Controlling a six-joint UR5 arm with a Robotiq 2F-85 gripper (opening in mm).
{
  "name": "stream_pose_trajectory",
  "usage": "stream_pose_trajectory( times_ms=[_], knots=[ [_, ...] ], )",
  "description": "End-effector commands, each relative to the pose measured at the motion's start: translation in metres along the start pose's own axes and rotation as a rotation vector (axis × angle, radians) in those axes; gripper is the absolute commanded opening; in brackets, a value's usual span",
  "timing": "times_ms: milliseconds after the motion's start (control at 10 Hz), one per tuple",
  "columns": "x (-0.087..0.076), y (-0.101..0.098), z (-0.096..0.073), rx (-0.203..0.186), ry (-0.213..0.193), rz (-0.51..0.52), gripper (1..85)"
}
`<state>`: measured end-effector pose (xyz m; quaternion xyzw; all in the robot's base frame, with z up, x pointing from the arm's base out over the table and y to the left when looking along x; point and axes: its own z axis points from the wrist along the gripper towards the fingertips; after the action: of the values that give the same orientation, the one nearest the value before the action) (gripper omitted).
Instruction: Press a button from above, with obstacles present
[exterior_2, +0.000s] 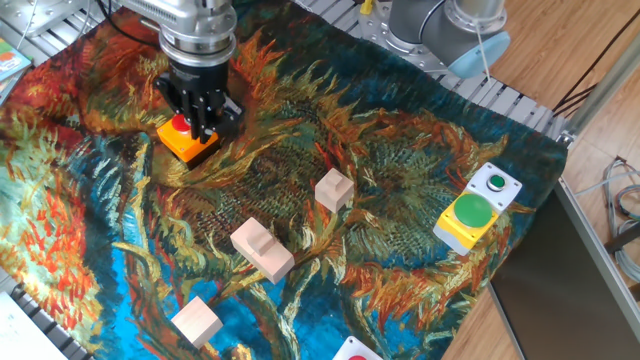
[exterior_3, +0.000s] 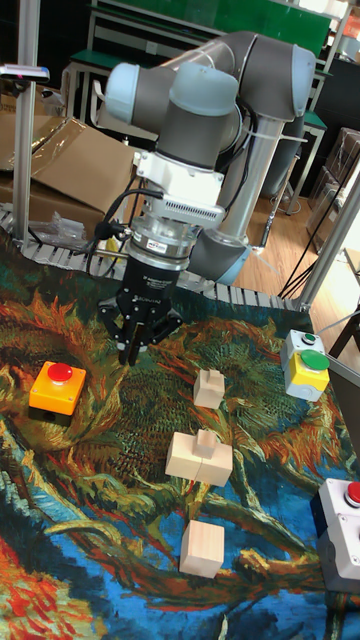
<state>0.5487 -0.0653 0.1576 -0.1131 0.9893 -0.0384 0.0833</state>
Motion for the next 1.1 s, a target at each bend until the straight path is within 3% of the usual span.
stream_pose_trajectory(
  times_ms=[0, 100, 200, 400, 800, 1000],
  knots=[
    [0.03, -0.007, 0.0, -0.056, 0.063, 0.018, 17.7],
    [0.042, -0.02, 0.004, -0.043, 0.069, -0.009, 18.0],
    [0.051, -0.022, 0.007, -0.059, 0.068, -0.019, 19.3],
    [0.049, -0.013, 0.007, -0.097, 0.052, -0.005, 23.0],
    [0.054, -0.022, 0.008, -0.064, 0.071, 0.03, 20.7],
    [0.063, -0.048, 0.013, -0.042, 0.08, -0.007, 16.3]
  ],
)
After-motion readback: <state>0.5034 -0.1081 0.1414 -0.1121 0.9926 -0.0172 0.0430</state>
